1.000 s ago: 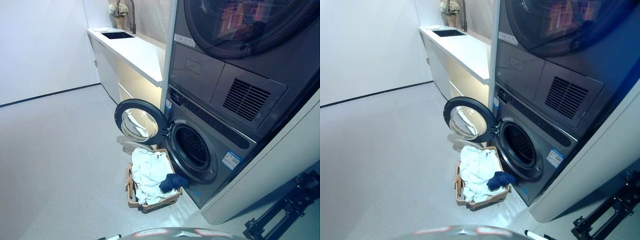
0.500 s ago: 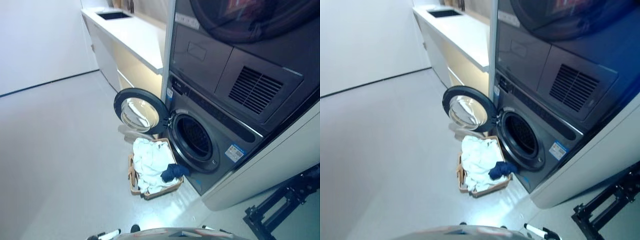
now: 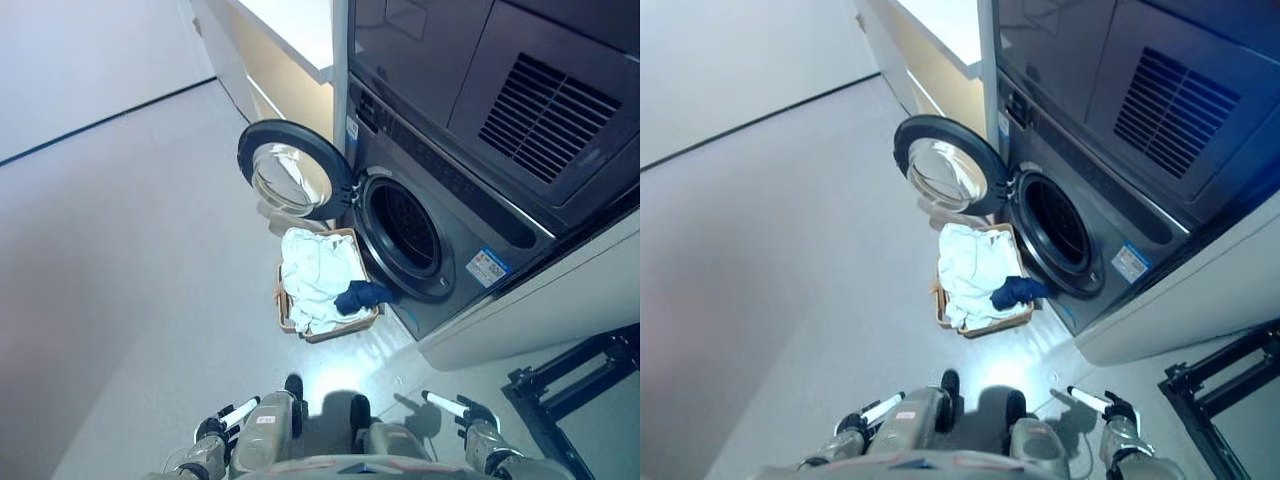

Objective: Put the clothes in the basket into the washing machine.

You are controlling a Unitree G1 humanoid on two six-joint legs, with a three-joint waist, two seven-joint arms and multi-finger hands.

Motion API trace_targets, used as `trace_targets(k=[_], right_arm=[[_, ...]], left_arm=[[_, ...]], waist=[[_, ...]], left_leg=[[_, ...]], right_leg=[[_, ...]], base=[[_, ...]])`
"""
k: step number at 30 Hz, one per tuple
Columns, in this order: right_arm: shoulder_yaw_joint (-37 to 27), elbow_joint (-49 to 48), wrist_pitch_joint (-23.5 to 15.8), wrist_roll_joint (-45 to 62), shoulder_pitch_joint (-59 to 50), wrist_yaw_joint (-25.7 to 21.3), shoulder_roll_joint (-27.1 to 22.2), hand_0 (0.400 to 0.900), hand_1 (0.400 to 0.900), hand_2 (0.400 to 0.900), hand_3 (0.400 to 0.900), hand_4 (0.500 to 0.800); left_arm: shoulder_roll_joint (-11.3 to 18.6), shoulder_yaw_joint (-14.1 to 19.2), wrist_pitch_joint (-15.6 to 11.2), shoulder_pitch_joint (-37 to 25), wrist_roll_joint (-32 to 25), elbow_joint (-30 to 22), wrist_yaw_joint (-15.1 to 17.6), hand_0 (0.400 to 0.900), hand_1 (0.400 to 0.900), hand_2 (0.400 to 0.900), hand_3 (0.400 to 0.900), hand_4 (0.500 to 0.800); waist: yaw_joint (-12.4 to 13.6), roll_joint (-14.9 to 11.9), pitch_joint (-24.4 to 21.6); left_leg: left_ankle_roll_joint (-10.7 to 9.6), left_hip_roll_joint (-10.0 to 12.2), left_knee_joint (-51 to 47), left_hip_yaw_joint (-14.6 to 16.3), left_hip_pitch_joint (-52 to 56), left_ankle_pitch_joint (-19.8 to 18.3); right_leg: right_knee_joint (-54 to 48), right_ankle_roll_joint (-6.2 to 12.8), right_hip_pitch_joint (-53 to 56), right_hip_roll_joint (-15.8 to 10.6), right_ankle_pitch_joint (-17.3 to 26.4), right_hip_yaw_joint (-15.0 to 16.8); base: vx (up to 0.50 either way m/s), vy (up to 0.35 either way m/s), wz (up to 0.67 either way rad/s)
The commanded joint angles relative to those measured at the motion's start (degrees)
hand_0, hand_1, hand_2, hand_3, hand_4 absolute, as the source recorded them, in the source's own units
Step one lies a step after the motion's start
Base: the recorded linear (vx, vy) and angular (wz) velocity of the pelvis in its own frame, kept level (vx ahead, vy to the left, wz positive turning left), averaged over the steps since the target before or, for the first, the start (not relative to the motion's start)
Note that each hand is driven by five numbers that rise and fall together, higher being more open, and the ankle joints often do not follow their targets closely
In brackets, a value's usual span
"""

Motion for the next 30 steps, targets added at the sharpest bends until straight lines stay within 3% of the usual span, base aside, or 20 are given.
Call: trace_targets(k=[1,4,8,10,13,15,17,19,22,27,30], right_arm=[[0.15,-1.62,-2.57,0.66,-0.76,-0.95,-0.83,0.9,0.9,0.9,0.9,0.8],[0.38,-1.42,-2.71,0.27,-0.67,-0.59,-0.02,0.9,0.9,0.9,0.9,0.8],[0.42,-1.67,-2.47,0.98,-0.31,0.44,2.19,0.9,0.9,0.9,0.9,0.8],[0.85,-2.36,-2.63,0.94,-0.44,0.59,2.67,0.9,0.9,0.9,0.9,0.8],[1.57,-5.28,-3.39,2.64,-1.93,0.54,3.77,0.9,0.9,0.9,0.9,0.8],[2.71,-7.29,-3.85,2.65,-3.21,0.26,4.16,0.9,0.9,0.9,0.9,0.8],[3.58,-8.62,-4.02,2.39,-3.82,0.08,4.44,0.9,0.9,0.9,0.9,0.8],[5.16,-10.87,-4.42,1.87,-5.15,-0.01,4.55,0.9,0.9,0.9,0.9,0.8],[8.4,-14.15,-4.68,-0.91,-7.48,-0.63,3.45,0.9,0.9,0.9,0.9,0.8],[11.28,-16.14,-4.37,-5.98,-8.49,-1.74,2.2,0.9,0.9,0.9,0.9,0.8],[14.25,-17.17,-3.83,-10.96,-11.12,-2.92,1.03,0.9,0.9,0.9,0.9,0.8]], left_arm=[[0.5,0.43,-1.16,2.57,-1.7,-0.59,2.06,0.9,0.9,0.9,0.9,0.8],[0.6,0.44,-1.09,3.13,-1.26,-0.14,2.34,0.9,0.9,0.9,0.9,0.8],[2.28,0.28,-0.81,2.37,0.03,-0.79,1.78,0.9,0.9,0.9,0.9,0.8],[2.89,0.19,-0.75,1.79,0.17,-1.26,1.79,0.9,0.9,0.9,0.9,0.8],[4.83,-0.5,-0.62,-0.69,0.53,-2.29,2.19,0.9,0.9,0.9,0.9,0.8],[5.99,-0.82,-0.77,-2.01,0.43,-2.67,2.71,0.9,0.9,0.9,0.9,0.8],[6.62,-0.81,-0.73,-2.64,0.36,-2.74,2.93,0.9,0.9,0.9,0.9,0.8],[7.43,-0.83,-0.99,-3.62,-0.2,-2.97,3.34,0.9,0.9,0.9,0.9,0.8],[7.54,-0.99,-1.25,-5.25,-0.24,-2.94,3.59,0.9,0.9,0.9,0.9,0.8],[7.23,-1.06,-1.56,-5.76,-0.63,-3.2,3.94,0.9,0.9,0.9,0.9,0.8],[6.83,-1.2,-1.98,-7.04,-1.6,-3.73,4.54,0.9,0.9,0.9,0.9,0.8]], waist=[[0.62,0.73,-1.18],[1.4,-0.42,-2.82],[2.43,-4.01,-5.41],[2.74,-4.79,-5.71],[2.6,-5.72,-4.0],[2.16,-5.62,-2.21],[2.13,-5.43,-1.4],[1.85,-4.9,-0.14],[1.74,-4.38,1.52],[1.61,-4.73,2.89],[2.03,-4.3,3.85]], left_leg=[[4.81,-1.48,-1.7,0.49,-4.11,1.81],[4.6,-0.15,-3.12,3.28,-2.25,3.53],[8.5,-1.95,2.15,4.58,-2.3,-1.65],[9.52,-2.28,3.3,4.99,-2.46,-3.55],[11.65,-3.34,3.77,5.1,-1.15,-6.39],[12.3,-3.33,3.27,4.94,-0.07,-7.16],[12.46,-3.07,2.9,4.98,0.74,-7.57],[12.41,-2.63,1.9,4.63,1.83,-7.44],[11.46,-2.22,0.25,4.27,2.93,-7.08],[10.94,-2.85,1.55,3.75,2.55,-7.82],[10.32,-2.76,0.81,3.48,1.27,-6.89]], right_leg=[[3.5,4.53,6.71,2.65,-11.67,2.65],[1.43,5.66,11.11,1.65,-12.71,3.74],[5.4,8.43,9.93,-2.44,-12.48,4.8],[7.75,9.07,8.56,-3.21,-11.77,5.19],[22.83,10.97,-0.22,-4.52,-2.5,5.45],[29.13,10.49,-4.64,-5.21,0.65,4.24],[29.75,10.01,-6.27,-5.47,0.36,3.25],[26.86,9.35,-9.0,-3.95,-1.25,3.37],[13.77,9.18,-10.7,-1.05,-5.0,4.55],[7.49,9.95,-11.14,-1.32,-2.41,5.77],[7.29,9.33,-12.25,-1.3,-1.97,4.63]], base=[[0.38,0.161,-0.23],[0.46,0.251,-0.32],[0.48,0.376,-0.3],[0.32,0.344,-0.13],[0.21,0.361,-0.03],[0.08,0.222,-0.03],[0.07,0.136,-0.12],[0.11,0.139,-0.09],[0.12,0.042,0.06],[0.07,-0.052,0.16],[0.01,-0.152,0.26]])
